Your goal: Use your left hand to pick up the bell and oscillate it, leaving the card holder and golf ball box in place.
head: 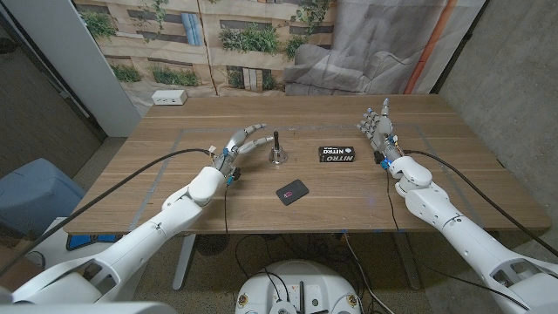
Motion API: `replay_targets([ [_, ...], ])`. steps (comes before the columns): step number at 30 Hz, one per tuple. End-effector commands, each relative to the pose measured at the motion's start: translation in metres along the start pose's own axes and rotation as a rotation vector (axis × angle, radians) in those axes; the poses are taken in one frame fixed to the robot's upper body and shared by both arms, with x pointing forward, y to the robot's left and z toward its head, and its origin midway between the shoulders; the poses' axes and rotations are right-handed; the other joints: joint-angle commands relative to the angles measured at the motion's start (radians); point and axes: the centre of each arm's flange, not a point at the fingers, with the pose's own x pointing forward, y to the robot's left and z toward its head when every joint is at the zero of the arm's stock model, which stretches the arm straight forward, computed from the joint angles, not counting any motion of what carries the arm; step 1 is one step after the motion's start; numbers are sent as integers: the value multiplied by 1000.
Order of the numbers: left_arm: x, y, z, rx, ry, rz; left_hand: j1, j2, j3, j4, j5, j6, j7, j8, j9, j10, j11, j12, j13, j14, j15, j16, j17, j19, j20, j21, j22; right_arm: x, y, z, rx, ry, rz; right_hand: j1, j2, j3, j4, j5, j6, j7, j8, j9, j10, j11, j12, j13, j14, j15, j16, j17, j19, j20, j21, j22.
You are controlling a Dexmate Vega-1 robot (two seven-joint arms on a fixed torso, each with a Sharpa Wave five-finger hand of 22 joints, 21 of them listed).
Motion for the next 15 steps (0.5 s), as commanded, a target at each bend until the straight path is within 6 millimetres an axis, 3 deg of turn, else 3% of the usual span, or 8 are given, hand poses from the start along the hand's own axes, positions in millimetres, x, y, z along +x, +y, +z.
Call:
replay_targets([
  [1,1,16,1,-96,-21,13,-22,8,2,11,-3,-3,4,6,0,-8,5,5,0,-3,2,5,4,-1,1,6,4,0,0,0,0,1,0,3,97,-6,-1,7,-8,0,6,3,-5,2,5,3,-3,0,4,4,7,0,5,3],
  [13,0,31,-8,-201,16,114,-60,41,1,28,-2,-34,-21,-1,0,-32,12,5,0,-16,-1,5,4,1,-2,9,5,0,-1,0,0,1,0,3,97,-6,-1,7,-8,0,6,3,-5,1,5,3,-5,-1,3,4,7,-1,5,3],
  [15,-1,33,-9,-197,18,130,-71,53,4,32,-1,-35,-24,2,0,-45,7,3,0,-16,-15,5,4,15,-6,15,5,0,-1,0,0,0,0,3,97,-6,-1,7,-8,0,6,3,-4,1,5,3,-4,-1,3,4,7,-1,5,3],
])
